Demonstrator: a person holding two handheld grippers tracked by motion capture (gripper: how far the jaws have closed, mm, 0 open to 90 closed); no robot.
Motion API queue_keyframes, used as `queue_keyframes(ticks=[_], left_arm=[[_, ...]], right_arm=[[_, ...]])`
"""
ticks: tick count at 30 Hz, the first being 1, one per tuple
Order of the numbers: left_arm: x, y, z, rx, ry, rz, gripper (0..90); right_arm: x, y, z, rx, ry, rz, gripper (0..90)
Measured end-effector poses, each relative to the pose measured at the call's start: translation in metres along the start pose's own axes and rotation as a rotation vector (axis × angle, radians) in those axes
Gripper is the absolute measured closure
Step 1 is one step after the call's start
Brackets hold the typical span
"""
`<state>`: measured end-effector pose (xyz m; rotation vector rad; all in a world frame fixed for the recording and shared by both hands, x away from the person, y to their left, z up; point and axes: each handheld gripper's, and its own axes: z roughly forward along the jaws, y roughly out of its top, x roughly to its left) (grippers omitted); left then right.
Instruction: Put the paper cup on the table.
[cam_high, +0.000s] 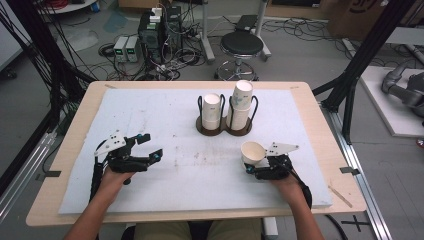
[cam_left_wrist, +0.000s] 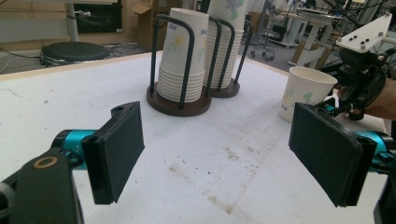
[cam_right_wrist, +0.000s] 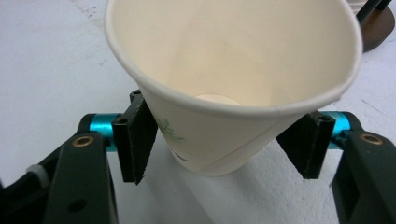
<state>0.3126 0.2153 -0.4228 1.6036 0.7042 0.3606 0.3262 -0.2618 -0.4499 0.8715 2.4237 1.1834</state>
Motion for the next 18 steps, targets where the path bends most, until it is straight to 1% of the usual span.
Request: queue_keyframes(ticks=[2,3,5,7,8,9,10,11,12,13,15,16,17,18], left_arm=[[0.0,-0.001,0.0,0.004,0.001,-0.001,17.9],[0.0,-0.001,0.0,0.006,0.002,-0.002,17.9],[0.001,-0.001,0.0,0.007,0.004,-0.005,17.9],[0.002,-0.001,0.0,0.004,0.008,-0.008,17.8],[0.002,-0.001,-0.001,0.002,0.012,-0.011,17.6],[0.003,-0.001,-0.001,0.002,0.014,-0.015,17.5],[0.004,0.0,-0.002,0.0,0.016,-0.014,17.4],[0.004,0.0,-0.002,-0.002,0.018,-0.017,17.4],[0.005,0.0,-0.003,-0.004,0.022,-0.021,17.4],[0.006,0.0,-0.003,-0.007,0.026,-0.023,17.4],[0.006,0.001,-0.004,-0.009,0.025,-0.025,17.3],[0.006,0.001,-0.005,-0.01,0.02,-0.033,17.2],[0.006,0.002,-0.005,-0.012,0.014,-0.04,17.0],[0.006,0.002,-0.005,-0.012,0.013,-0.042,16.5]], right_arm=[[0.0,0.0,0.0,0.003,0.009,0.008,31.9],[0.0,-0.001,0.0,0.006,0.024,0.022,29.2],[0.0,-0.001,-0.001,0.019,0.024,0.043,21.8],[0.001,-0.003,-0.006,0.021,0.026,0.053,21.2],[0.002,-0.003,-0.009,0.015,0.029,0.049,21.2],[0.003,-0.003,-0.014,0.006,0.022,0.046,21.2],[0.006,-0.004,-0.024,-0.003,0.014,0.047,21.2],[0.006,-0.004,-0.024,-0.003,0.014,0.047,21.2],[0.007,-0.006,-0.033,-0.019,0.0,0.058,21.2],[0.007,-0.006,-0.033,-0.019,0.0,0.058,21.2],[0.007,-0.009,-0.045,-0.046,-0.018,0.075,21.2],[0.008,-0.01,-0.048,-0.055,-0.025,0.083,21.2],[0.008,-0.012,-0.056,-0.082,-0.041,0.104,21.2],[0.009,-0.013,-0.059,-0.097,-0.049,0.109,21.2]])
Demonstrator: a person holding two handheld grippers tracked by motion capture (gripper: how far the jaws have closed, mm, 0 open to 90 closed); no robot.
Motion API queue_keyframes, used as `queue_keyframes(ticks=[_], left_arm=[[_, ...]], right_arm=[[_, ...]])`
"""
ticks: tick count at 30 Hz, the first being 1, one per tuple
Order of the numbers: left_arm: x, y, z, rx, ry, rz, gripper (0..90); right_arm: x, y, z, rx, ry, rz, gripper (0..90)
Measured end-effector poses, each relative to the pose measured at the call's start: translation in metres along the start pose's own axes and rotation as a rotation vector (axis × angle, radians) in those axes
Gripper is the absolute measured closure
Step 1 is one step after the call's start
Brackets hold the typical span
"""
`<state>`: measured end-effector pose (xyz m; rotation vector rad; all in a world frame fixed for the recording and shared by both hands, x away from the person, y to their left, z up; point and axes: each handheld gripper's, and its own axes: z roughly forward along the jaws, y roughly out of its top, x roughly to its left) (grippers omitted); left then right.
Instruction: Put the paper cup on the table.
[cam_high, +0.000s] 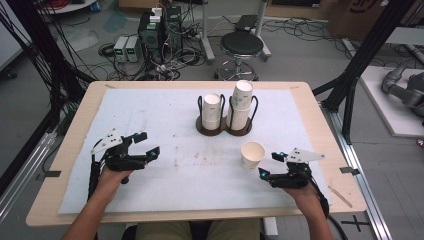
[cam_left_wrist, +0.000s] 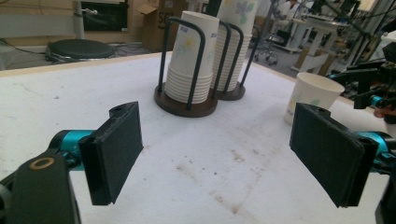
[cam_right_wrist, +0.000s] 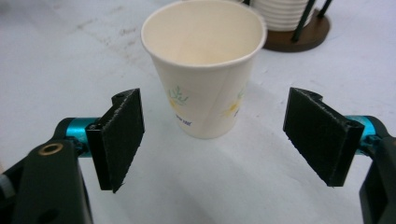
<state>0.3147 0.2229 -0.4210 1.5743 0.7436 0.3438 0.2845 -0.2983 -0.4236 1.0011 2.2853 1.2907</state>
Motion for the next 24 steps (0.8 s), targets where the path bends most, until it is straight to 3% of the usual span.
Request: queue_keyframes(ticks=[11,16,24], left_arm=[[0.0,0.002,-0.007,-0.01,0.025,0.03,15.6],[0.002,0.001,-0.011,-0.011,0.031,0.029,16.1],[-0.001,0.0,-0.016,-0.02,0.028,0.034,16.1]], right_arm=[[0.001,0.006,-0.028,-0.166,-0.116,0.033,21.2],[0.004,0.007,-0.037,-0.187,-0.14,0.041,21.2],[0.008,0.009,-0.037,-0.185,-0.139,0.037,21.2]])
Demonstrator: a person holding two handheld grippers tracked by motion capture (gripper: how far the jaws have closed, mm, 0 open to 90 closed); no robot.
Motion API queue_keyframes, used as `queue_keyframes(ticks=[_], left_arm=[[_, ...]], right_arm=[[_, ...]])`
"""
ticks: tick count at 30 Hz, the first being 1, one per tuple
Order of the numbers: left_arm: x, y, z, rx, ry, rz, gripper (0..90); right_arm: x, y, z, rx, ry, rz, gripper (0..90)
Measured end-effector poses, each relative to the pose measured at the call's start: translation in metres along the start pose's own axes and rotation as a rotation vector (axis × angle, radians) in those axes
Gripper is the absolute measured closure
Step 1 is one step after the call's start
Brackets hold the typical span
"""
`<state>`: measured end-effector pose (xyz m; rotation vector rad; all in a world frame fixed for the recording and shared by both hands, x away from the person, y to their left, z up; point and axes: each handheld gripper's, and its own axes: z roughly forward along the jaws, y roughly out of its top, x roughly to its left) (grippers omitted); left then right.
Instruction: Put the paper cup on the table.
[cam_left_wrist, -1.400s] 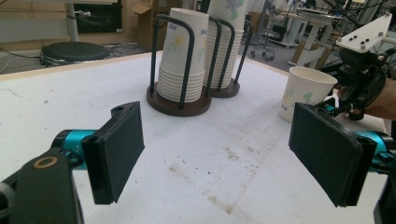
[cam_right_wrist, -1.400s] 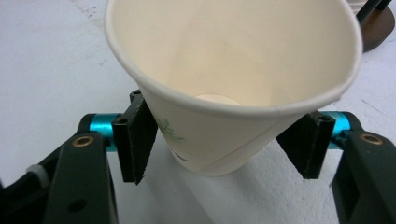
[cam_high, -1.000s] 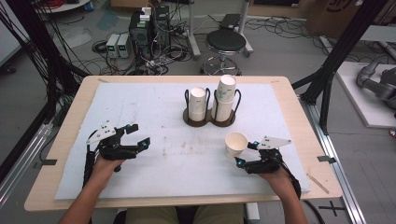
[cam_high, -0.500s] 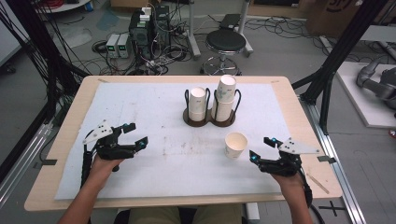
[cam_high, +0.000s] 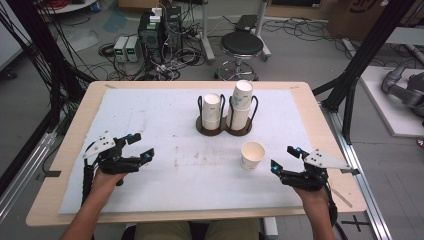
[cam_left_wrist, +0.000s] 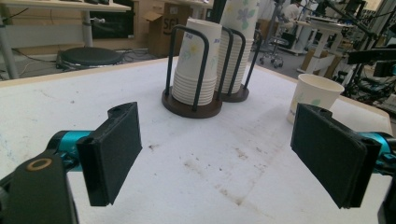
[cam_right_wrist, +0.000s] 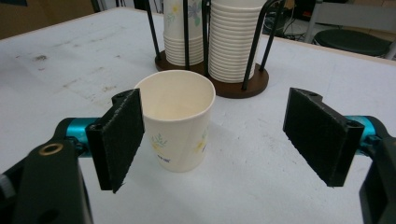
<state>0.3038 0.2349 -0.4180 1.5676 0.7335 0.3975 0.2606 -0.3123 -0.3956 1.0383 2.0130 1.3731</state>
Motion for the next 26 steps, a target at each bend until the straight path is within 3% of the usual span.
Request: queue_keyframes(ticks=[8,26], left_arm=[[-0.0018,0.0006,0.0013,0.002,-0.002,0.014,16.2],[-0.0006,0.0001,0.0055,0.004,-0.004,0.004,16.4]], right_arm=[[-0.0002,-0.0004,-0.0008,0.002,0.003,0.001,21.2],[-0.0025,-0.003,-0.0017,0.01,-0.008,-0.002,21.2]])
